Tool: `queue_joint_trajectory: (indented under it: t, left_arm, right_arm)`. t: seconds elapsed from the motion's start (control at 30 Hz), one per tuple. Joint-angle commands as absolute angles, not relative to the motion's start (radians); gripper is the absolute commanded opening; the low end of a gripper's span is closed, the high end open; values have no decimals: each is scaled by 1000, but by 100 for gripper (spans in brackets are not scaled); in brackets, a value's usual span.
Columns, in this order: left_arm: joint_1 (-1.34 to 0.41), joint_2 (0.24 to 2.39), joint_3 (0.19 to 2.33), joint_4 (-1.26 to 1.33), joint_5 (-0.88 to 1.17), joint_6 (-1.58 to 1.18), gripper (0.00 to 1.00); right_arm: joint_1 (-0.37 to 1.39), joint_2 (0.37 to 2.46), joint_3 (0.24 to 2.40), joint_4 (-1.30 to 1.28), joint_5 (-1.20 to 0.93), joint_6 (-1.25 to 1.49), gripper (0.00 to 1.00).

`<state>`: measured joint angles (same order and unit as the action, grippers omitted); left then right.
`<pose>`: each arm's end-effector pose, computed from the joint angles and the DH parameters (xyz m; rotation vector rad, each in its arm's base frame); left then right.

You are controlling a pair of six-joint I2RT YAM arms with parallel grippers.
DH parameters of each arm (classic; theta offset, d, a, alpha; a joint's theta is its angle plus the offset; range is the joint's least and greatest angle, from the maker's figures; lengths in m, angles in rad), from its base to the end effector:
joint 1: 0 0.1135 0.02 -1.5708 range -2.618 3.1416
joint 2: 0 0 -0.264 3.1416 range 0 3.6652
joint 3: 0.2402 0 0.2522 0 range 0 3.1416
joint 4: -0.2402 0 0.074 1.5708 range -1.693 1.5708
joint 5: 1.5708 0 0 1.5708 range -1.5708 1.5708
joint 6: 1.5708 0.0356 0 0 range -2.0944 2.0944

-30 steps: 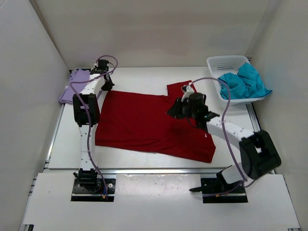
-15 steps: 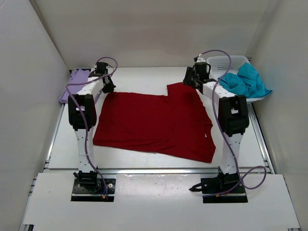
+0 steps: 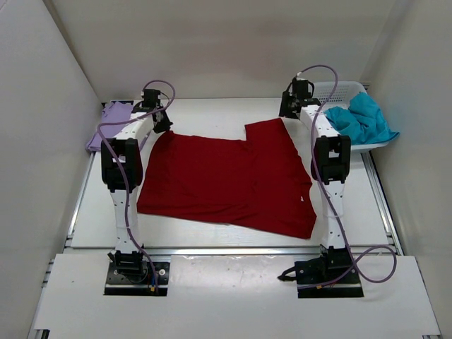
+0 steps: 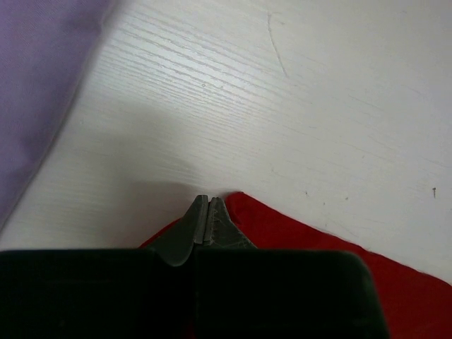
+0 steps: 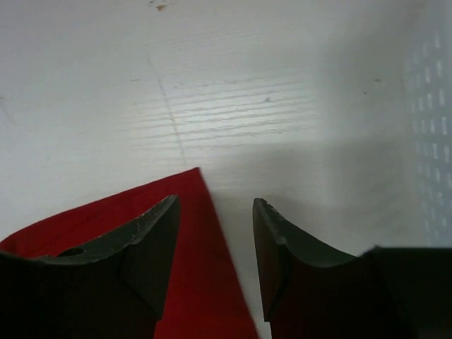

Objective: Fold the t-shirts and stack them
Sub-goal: Grap the side of the flattened tshirt furthest away from the robot with both arms

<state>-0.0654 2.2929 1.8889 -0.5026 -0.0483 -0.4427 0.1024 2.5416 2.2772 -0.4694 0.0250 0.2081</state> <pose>0.5099 -0.0317 0.1842 -0.4859 2.4346 -0.1571 0.5685 0.0575 0.1831 0.1347 2.3039 0.1302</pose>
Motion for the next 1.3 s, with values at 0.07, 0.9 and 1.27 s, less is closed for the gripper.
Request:
queue_joint_trajectory:
  t: [0.07,0.9,1.27]
  left_arm:
    - [-69,2210,1896,-498,-41,-437,0]
    - [-40,2163,1793,-406,25,-469,0]
    - [-22,2137,1744,-354,48,-486,0]
  right_arm:
    - [97,2569,2339,-502,-24,196,43]
    - [48,2634,2378,-465,-267,296,20]
    - [46,2651,2393,-492,-304,308,27]
